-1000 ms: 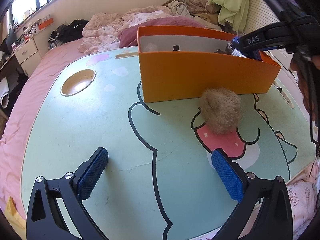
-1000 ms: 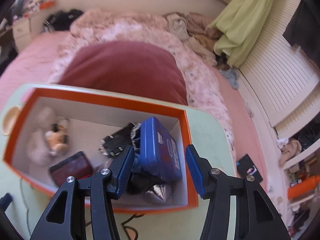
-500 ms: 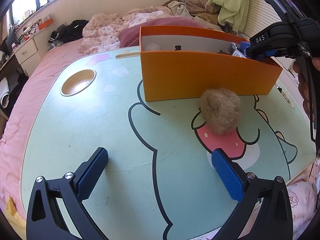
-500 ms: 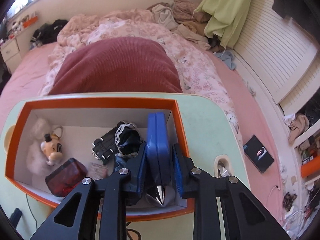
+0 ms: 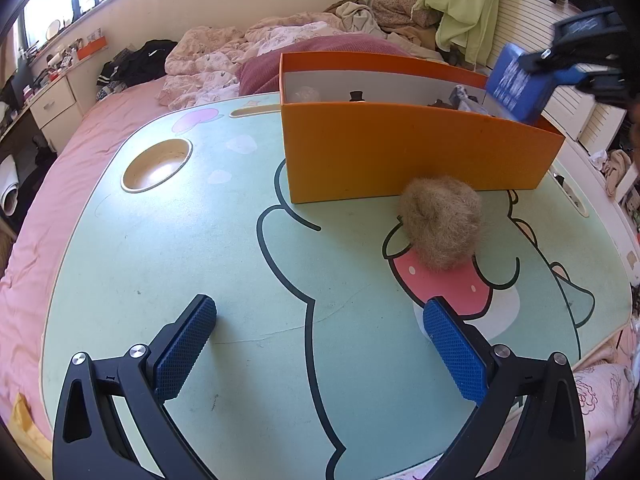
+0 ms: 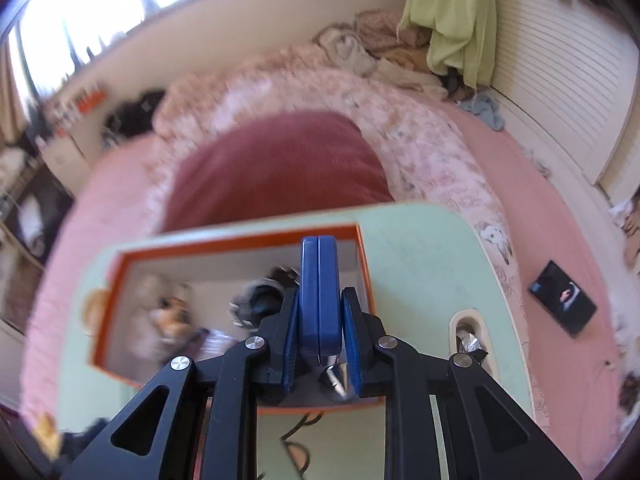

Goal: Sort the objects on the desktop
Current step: 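Lower the blue tin onto the table beside the fuzzy ball, release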

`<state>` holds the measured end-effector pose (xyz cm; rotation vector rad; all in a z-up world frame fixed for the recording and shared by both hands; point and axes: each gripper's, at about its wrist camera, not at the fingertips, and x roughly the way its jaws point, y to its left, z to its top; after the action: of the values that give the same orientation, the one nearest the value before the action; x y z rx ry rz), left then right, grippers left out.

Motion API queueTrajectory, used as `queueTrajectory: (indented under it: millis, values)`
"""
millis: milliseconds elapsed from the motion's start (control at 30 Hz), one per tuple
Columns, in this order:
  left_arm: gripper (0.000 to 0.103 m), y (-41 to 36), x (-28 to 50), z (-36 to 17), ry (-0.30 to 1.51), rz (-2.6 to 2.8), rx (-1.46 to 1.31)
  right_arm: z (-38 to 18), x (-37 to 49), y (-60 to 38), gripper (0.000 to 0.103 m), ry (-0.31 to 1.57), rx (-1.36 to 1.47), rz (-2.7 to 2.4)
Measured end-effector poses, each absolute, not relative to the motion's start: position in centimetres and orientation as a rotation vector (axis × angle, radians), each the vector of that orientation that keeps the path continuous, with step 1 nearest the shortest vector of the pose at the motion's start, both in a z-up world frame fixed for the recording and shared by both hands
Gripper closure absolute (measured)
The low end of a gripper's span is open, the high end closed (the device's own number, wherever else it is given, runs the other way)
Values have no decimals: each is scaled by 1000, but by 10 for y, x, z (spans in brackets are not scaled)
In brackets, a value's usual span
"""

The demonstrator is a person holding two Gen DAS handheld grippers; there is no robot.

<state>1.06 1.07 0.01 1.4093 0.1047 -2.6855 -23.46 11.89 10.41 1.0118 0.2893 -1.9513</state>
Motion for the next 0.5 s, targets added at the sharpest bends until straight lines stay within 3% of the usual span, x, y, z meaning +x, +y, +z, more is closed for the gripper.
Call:
queueTrajectory:
  millis: [100,200,500]
  values:
    - [0,11,11,0,104,-2686,1409,127,-225,145,83,200,998,-1874]
    - [0,11,11,0,105,-2685,1409,128,-200,164,83,224,989,-1793]
    - [0,11,11,0,104,-2685,1408,36,-162,161,83,278,1163,-1584]
